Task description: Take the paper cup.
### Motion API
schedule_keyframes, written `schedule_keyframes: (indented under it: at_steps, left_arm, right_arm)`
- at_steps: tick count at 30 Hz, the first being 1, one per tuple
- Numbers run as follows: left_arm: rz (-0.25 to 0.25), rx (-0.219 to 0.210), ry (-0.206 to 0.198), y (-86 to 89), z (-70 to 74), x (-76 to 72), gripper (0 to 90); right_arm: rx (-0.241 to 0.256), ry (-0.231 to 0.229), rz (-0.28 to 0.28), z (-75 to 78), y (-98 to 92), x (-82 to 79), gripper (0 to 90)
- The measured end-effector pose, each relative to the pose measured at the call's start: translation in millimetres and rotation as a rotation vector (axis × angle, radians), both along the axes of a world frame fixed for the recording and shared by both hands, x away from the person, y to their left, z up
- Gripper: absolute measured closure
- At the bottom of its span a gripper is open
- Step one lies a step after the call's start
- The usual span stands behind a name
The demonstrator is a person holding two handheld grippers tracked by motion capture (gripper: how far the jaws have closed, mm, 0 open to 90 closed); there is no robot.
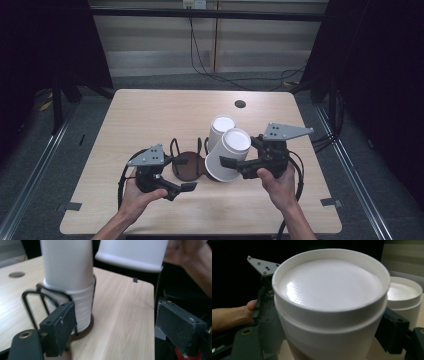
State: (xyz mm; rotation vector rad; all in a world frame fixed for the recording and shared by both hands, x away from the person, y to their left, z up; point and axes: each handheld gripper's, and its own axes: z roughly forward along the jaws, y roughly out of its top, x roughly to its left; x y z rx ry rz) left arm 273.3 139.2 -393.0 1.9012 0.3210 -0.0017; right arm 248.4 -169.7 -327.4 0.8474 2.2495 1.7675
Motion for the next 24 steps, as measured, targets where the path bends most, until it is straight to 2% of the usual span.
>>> schedule_keyframes:
  at_steps: [1,2,5,9,12,14,17,19,23,24]
  left_arm:
    - [0.000,0.000,0.000,0.0,0.0,0.0,15.9]
    - [0.000,-0.003,-0.018,-5.1,3.6,-1.1,15.9]
    - [-0.007,-0.018,-0.018,-8.6,3.5,-2.9,16.0]
    - [-0.020,-0.009,0.008,-12.8,-5.8,-3.7,15.9]
    - [-0.004,0.000,0.002,-12.6,-6.9,-3.6,15.9]
    - [-0.013,-0.013,0.009,-10.1,-8.5,-2.6,15.9]
    - [-0.006,-0.011,0.014,-9.5,-12.7,-3.0,15.9]
    - [-0.021,-0.013,0.022,-10.6,-15.2,-2.5,15.9]
    - [-0.020,-0.024,0.012,-14.1,-18.0,-2.8,15.8]
    - [-0.030,-0.027,0.025,-14.8,-19.9,-1.4,15.6]
  right_arm:
    - [0.000,0.000,0.000,0.0,0.0,0.0,21.7]
    - [0.004,0.009,0.011,-3.7,3.0,0.7,21.7]
    - [0.003,0.022,0.020,-10.7,7.5,0.7,21.7]
    - [-0.003,0.045,0.034,-18.8,13.4,3.7,21.8]
    - [-0.006,0.052,0.046,-21.8,16.3,5.1,21.8]
    - [-0.006,0.059,0.054,-24.7,18.7,6.0,21.8]
    - [-0.008,0.066,0.066,-29.0,21.6,6.5,21.8]
    - [-0.009,0.073,0.075,-32.0,23.7,7.0,21.9]
    - [-0.027,0.087,0.092,-36.7,30.9,8.3,22.0]
    - [-0.034,0.088,0.088,-37.4,33.3,8.6,22.0]
